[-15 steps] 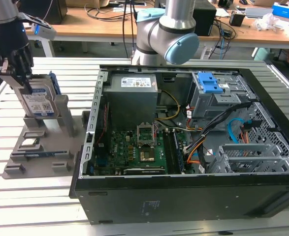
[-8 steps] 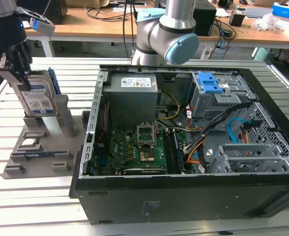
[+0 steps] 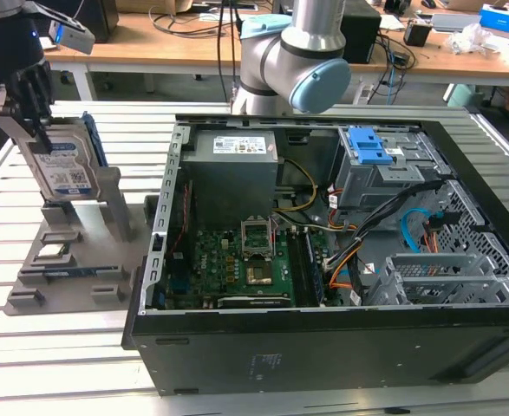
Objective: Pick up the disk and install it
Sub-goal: 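Pick up the disk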
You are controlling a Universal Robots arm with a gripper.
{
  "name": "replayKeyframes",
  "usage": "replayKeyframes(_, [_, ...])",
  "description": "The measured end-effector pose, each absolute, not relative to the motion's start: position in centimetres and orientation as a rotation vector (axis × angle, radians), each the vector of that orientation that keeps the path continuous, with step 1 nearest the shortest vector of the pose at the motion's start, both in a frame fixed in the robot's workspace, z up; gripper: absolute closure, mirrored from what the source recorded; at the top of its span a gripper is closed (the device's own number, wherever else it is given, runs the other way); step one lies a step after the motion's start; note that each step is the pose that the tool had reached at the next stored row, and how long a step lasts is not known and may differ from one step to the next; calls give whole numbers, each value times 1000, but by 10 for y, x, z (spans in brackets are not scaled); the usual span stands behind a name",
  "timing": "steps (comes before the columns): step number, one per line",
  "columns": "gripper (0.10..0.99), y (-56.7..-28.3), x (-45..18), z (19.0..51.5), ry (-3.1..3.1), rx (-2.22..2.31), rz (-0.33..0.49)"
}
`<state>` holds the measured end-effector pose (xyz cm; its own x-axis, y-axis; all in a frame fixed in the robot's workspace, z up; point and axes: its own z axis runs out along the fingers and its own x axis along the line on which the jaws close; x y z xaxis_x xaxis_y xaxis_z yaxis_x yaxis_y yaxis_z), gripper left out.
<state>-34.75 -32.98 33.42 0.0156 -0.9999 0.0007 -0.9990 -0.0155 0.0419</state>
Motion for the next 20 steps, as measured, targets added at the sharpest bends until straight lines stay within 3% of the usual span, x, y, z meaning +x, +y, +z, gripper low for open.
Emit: replayKeyframes(20, [722, -329, -347, 355, -2182, 2217, -45])
